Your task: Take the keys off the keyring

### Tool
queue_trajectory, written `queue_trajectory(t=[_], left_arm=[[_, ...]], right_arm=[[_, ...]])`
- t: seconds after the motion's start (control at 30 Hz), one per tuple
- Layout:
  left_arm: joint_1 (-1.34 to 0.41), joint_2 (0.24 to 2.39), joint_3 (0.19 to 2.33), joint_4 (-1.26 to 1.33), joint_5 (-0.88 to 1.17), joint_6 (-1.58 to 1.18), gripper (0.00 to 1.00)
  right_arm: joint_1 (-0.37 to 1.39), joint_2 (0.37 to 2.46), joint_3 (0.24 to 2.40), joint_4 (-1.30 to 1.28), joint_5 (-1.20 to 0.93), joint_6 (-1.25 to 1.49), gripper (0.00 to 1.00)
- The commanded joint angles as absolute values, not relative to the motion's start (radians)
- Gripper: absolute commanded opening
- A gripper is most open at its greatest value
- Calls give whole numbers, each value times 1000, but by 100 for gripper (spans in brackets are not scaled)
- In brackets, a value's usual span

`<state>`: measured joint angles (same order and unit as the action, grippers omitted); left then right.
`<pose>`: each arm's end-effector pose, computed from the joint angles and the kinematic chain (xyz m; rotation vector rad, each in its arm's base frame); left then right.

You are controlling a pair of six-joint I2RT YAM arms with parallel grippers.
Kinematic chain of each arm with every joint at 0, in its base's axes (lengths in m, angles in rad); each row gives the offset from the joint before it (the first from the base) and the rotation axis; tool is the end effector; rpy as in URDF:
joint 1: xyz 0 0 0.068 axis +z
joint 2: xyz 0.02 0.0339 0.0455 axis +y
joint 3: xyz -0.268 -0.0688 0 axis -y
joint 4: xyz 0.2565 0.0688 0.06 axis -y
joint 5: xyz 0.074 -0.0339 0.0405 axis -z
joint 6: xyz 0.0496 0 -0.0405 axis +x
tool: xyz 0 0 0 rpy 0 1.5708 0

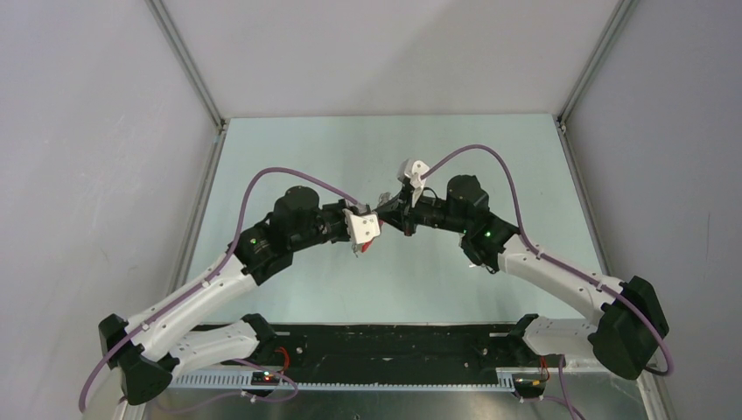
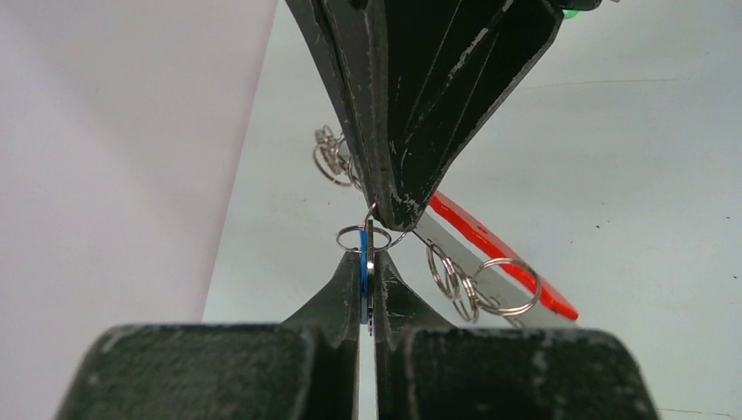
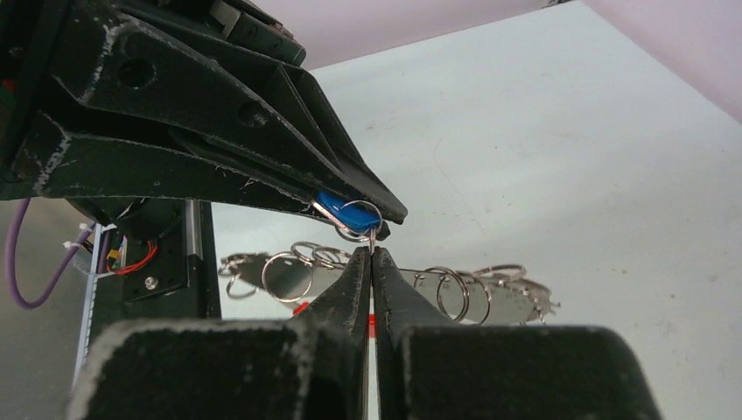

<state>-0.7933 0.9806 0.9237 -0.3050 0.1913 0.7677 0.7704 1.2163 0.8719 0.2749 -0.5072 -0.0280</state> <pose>0.1652 -0.1813 0.3380 1.4465 1.2793 -0.2019 0.2026 0.2302 0.3266 -1.0250 1.3871 0.9721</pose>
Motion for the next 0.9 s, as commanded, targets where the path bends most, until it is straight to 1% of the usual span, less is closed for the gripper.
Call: queue_trajectory(t=[0.0, 0.03, 0.07, 0.1, 0.17, 0.2, 0.27, 0.33, 0.43, 0.87], left_arm=[[-793, 942, 933, -237, 210, 779, 0], [-793, 941, 932, -237, 210, 780, 0], [-792, 942, 932, -237, 210, 781, 0], [-792, 942, 931, -236, 209, 781, 0], [-793, 941, 930, -236, 212, 782, 0], [-792, 941, 930, -237, 213, 785, 0], [-793, 937, 927, -235, 219, 789, 0], [-792, 934, 923, -235, 227, 796, 0], [-792, 930, 920, -235, 237, 803, 0], [-793, 925, 915, -235, 267, 813, 0]], right_arm=[[767, 1215, 931, 205, -587, -26, 2], [761, 1209, 931, 206, -599, -23, 5], [758, 1206, 931, 206, -635, -20, 10], [750, 1200, 931, 209, -658, -20, 12], [740, 1195, 931, 211, -753, -31, 19], [738, 1193, 931, 211, -807, -45, 25], [740, 1190, 929, 210, -853, -60, 32], [745, 1189, 927, 209, -884, -68, 35], [746, 1186, 920, 213, -894, -77, 36], [749, 1128, 871, 270, -779, -102, 36]])
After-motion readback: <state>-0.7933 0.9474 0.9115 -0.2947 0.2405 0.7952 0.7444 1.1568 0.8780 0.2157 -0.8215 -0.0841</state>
